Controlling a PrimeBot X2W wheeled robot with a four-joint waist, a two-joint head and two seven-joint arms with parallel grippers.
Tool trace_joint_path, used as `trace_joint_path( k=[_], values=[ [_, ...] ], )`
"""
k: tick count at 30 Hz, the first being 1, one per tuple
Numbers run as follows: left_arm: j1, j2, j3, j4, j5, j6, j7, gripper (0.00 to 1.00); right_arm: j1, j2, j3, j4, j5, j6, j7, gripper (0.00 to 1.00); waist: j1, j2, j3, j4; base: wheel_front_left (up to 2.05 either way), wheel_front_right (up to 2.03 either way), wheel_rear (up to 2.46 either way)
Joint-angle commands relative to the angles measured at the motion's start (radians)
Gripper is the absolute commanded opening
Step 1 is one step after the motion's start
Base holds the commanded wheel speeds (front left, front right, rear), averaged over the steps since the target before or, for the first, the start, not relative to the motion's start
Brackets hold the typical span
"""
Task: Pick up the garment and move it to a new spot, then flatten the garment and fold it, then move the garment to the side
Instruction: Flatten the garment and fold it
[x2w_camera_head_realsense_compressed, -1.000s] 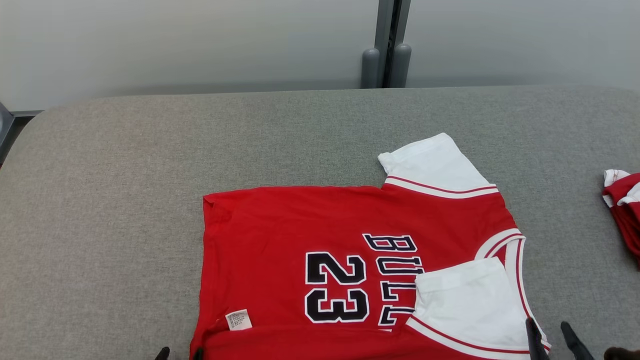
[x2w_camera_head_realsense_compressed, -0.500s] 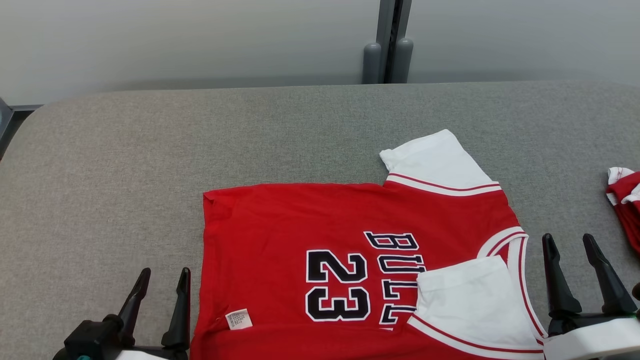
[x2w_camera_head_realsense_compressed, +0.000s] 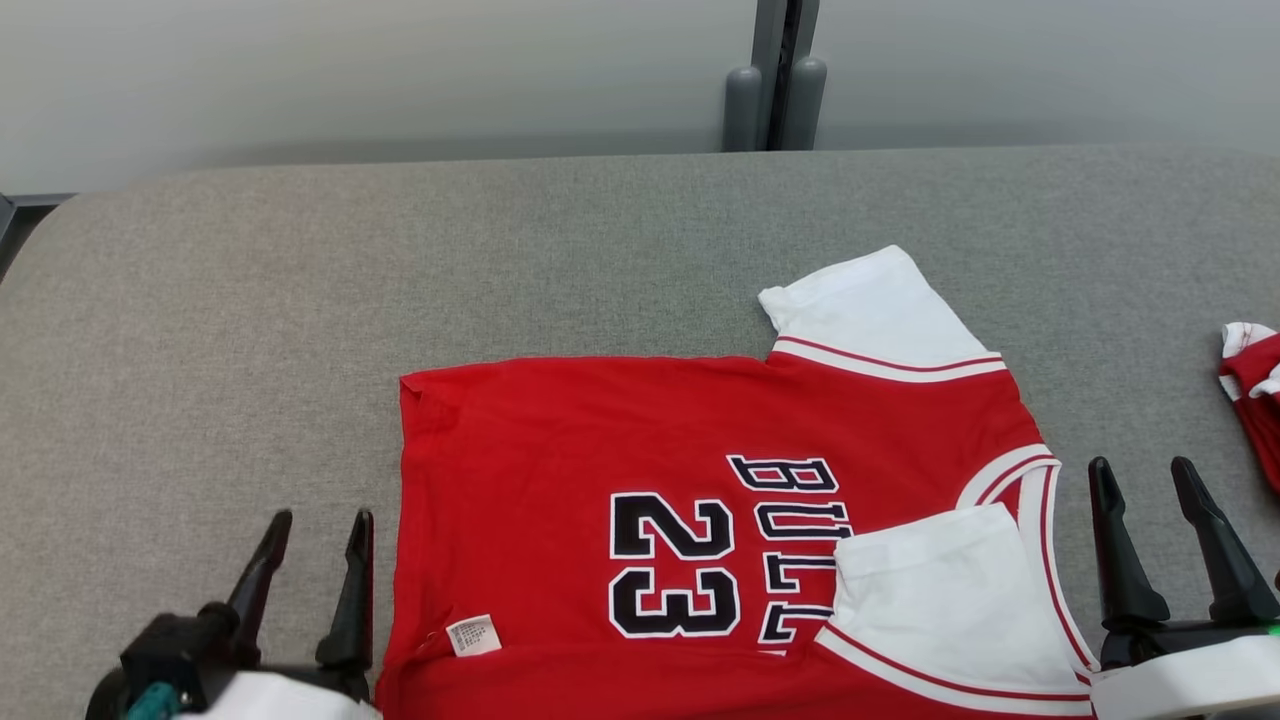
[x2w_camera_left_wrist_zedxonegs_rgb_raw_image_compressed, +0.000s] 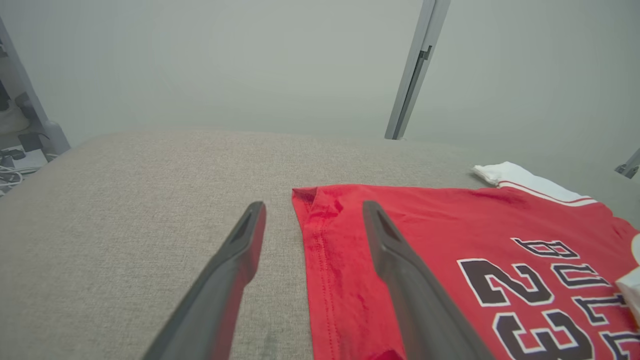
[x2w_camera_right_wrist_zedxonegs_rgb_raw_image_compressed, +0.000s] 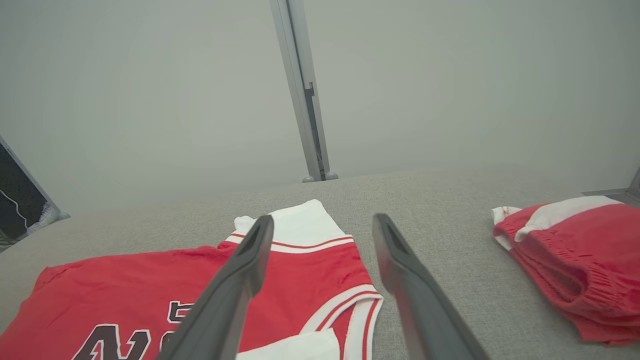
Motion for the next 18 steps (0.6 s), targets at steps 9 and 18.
trace_joint_path(
  k=[9, 18],
  values=[
    [-0.284, 0.023, -0.017, -0.024, 0.028, -0.031, 0.052, 1.00, -0.051, 0.001, -0.001, -0.037, 0.001, 0.000, 0.010, 1.00, 0.0001, 0.0000, 0.150, -0.002, 0.00, 0.00, 0.00],
    [-0.522, 0.049, -0.039, 0.194, -0.016, -0.110, 0.196, 1.00, -0.130, 0.001, 0.046, -0.038, 0.004, 0.000, -0.012, 1.00, 0.0001, 0.0000, 0.268, -0.049, 0.00, 0.00, 0.00]
  ],
)
